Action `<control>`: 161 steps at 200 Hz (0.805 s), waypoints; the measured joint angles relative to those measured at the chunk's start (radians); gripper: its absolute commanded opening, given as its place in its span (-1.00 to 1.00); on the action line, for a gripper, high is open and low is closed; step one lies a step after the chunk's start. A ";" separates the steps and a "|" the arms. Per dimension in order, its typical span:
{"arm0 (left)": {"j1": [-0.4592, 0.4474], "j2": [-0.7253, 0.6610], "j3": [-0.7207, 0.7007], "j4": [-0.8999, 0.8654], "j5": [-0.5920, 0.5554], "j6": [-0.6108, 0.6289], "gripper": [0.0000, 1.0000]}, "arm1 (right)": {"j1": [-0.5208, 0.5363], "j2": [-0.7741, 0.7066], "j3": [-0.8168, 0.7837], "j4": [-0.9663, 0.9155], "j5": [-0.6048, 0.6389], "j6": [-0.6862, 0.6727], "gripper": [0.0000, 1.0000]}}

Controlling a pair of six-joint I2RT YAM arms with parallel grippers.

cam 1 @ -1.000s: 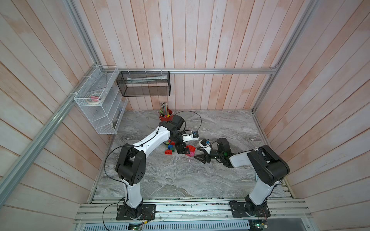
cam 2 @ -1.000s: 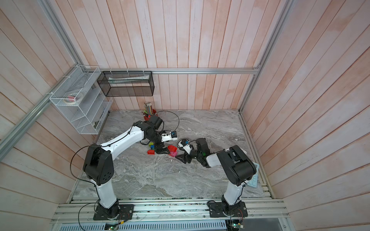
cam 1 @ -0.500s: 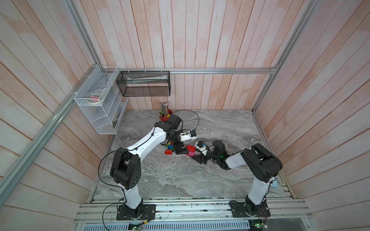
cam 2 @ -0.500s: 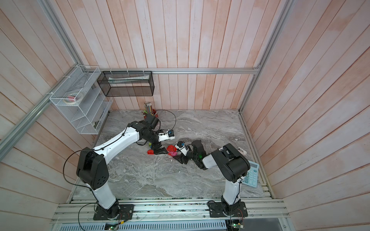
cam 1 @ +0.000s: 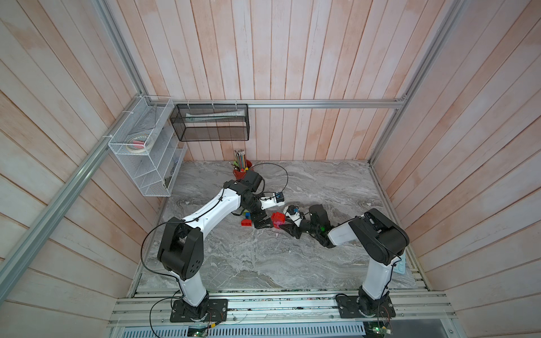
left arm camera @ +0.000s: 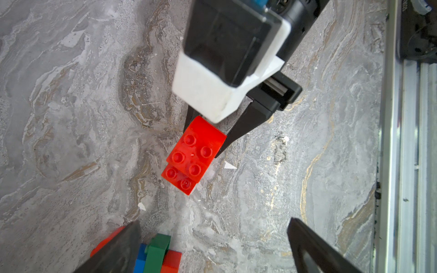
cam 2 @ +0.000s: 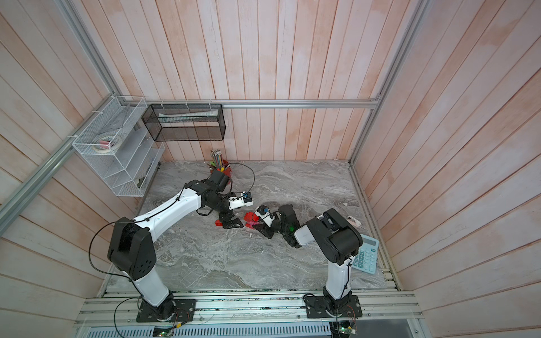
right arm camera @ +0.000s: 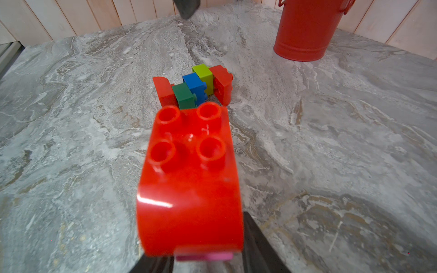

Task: Assemble the letter s with lego
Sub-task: Adjust the lego brick at the center of the board.

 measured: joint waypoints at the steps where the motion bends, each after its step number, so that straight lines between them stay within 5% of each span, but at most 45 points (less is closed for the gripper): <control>1: 0.000 0.000 0.000 0.000 0.000 0.000 1.00 | 0.000 0.000 0.000 0.000 0.000 0.000 -0.09; 104: 0.002 0.000 0.000 0.000 0.000 -0.006 1.00 | 0.000 -0.010 0.005 -0.011 -0.008 0.051 -0.44; 161: 0.021 -0.033 0.000 0.002 0.023 -0.027 0.99 | -0.095 -0.072 0.091 -0.179 -0.205 0.239 -0.45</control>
